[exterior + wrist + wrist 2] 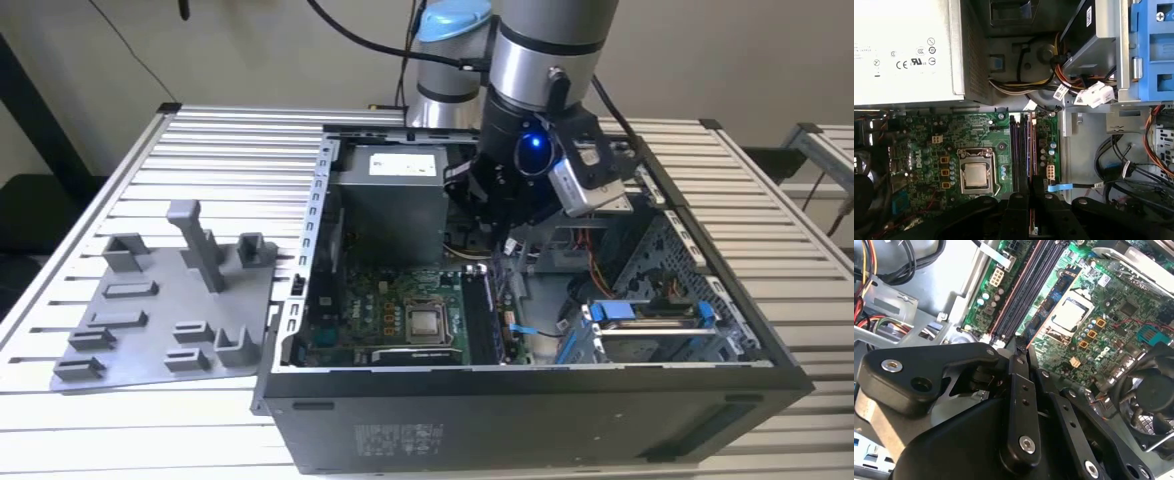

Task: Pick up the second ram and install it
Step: 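Insert the second ram into the second slot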

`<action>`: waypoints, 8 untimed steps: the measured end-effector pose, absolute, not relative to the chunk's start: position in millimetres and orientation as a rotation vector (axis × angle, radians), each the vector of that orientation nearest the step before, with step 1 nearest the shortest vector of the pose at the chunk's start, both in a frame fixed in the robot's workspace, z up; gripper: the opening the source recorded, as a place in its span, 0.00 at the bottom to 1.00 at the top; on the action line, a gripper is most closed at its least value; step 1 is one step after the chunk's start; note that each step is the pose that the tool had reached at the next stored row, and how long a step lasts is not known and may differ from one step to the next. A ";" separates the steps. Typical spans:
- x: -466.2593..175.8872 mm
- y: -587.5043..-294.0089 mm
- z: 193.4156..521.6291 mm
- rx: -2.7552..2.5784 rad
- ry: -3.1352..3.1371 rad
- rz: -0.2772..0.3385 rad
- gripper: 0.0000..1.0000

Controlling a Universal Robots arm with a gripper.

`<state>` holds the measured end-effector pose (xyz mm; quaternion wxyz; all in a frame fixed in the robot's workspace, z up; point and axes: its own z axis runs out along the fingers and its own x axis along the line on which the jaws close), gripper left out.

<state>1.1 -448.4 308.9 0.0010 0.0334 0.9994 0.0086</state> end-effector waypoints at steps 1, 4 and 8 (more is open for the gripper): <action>0.9 -448.4 308.5 0.105 3.138 0.027 0.14; -0.1 -448.4 306.7 0.105 3.138 0.027 0.14; -1.6 -448.4 303.8 0.105 3.138 0.027 0.14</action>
